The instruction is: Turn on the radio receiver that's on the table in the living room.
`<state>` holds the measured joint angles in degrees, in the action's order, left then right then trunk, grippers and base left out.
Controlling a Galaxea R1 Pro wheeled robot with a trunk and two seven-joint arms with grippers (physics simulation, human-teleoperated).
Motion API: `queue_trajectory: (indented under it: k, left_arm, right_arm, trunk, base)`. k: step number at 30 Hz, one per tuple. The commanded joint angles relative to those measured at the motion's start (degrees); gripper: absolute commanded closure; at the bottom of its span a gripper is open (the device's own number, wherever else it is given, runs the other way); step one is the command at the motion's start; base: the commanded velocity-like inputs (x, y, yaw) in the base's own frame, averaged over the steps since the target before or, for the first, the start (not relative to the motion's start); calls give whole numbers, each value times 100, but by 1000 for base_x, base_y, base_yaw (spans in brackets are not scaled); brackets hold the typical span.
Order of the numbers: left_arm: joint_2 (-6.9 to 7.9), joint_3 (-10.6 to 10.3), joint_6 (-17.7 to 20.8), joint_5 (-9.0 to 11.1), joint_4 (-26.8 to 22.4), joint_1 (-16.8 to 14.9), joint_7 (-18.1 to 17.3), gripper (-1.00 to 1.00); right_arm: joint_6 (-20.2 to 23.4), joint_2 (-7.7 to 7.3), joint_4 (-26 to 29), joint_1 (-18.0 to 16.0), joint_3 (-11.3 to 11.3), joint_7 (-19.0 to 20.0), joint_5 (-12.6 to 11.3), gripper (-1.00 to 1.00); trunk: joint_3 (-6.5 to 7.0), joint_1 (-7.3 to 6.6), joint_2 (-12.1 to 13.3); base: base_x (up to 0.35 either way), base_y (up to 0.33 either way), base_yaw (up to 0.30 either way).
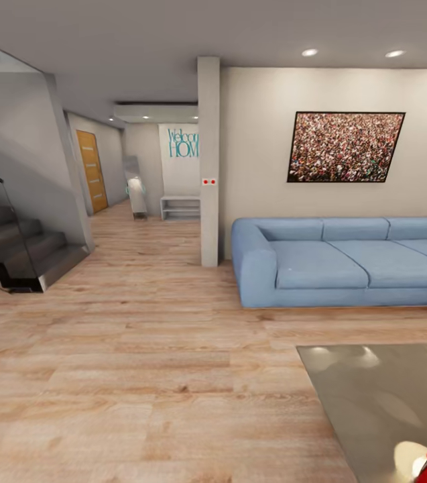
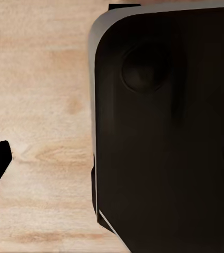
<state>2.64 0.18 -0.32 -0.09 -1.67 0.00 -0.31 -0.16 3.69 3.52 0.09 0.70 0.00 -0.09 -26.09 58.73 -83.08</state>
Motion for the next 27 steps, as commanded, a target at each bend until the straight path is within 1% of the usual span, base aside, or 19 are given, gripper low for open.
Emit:
queue_trajectory:
  k: [1,9,27]
  left_arm:
    - [0,0,-1,0,0,0,-1,-100]
    - [0,0,-1,-2,0,0,0,-100]
    - [-9,0,-1,-3,0,0,5,-100]
  right_arm:
    - [0,0,0,0,0,0,0,-100]
    - [2,0,0,0,0,0,0,-100]
    - [3,6,0,0,0,0,0,-100]
  trunk:
    - [0,0,0]
    - [0,0,0]
    - [0,0,0]
  base:
    - [323,128,0]
    - [323,104,0]
    - [323,5,0]
